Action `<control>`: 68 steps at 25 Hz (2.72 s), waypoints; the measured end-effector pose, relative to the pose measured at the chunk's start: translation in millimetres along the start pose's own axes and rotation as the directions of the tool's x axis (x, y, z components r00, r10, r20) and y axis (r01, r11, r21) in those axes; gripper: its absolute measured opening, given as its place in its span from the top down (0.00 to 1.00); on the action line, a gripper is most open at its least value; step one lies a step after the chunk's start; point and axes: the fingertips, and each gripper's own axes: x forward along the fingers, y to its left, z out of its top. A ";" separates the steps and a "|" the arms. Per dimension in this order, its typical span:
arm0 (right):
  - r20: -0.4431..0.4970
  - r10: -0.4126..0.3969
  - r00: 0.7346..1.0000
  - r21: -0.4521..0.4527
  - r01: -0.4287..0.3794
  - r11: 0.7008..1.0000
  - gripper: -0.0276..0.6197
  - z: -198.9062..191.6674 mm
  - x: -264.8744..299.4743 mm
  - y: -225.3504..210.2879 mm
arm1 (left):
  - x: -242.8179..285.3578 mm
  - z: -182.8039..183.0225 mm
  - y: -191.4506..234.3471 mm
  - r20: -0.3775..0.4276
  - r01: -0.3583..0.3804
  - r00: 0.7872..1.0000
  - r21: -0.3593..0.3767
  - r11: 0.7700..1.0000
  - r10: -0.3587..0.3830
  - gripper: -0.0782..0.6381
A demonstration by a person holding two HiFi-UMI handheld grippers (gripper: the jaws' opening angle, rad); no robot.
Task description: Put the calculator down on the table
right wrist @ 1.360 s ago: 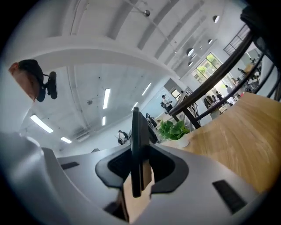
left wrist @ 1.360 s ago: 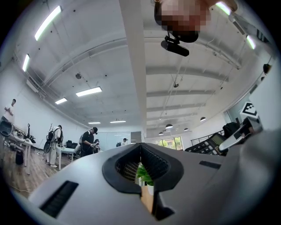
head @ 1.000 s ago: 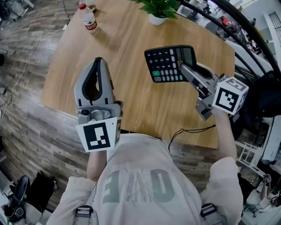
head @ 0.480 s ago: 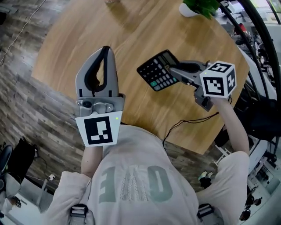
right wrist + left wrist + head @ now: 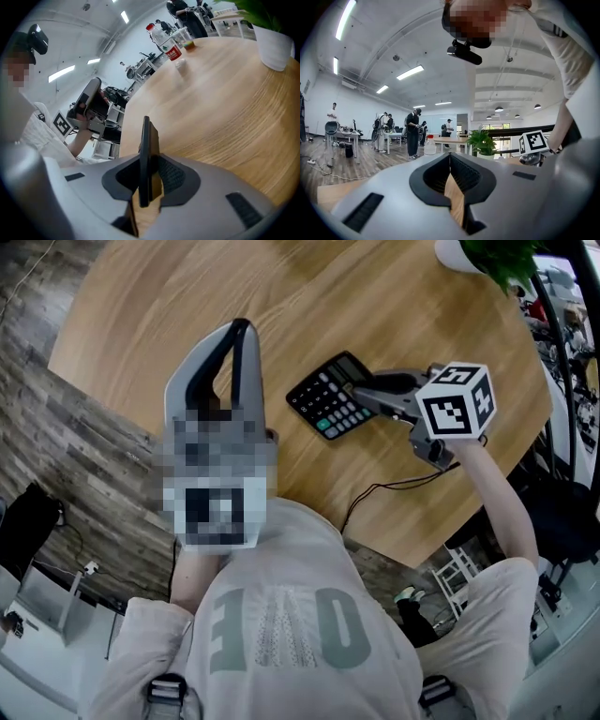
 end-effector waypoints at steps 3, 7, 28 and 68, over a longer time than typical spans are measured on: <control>-0.019 0.015 1.000 0.001 -0.015 1.000 0.81 -4.7 7.1 -8.4 | 2.2 -10.3 2.4 -0.025 -0.019 1.000 -0.008 1.000 0.019 0.88; -0.031 0.042 0.999 0.013 -0.042 0.999 0.81 -14.9 14.6 -14.9 | 7.0 -20.1 0.4 -0.044 -0.022 0.999 -0.011 1.000 0.021 0.88; -0.058 0.018 0.998 -0.030 -0.020 0.999 0.75 -12.8 21.7 -26.0 | 49.4 -29.8 -29.9 -0.078 0.087 0.993 -0.012 0.996 -0.088 0.88; 0.673 -0.483 0.559 0.070 0.602 0.795 0.64 29.0 -167.0 128.1 | -53.2 141.7 -73.1 0.323 0.293 0.893 0.109 0.950 -0.313 0.88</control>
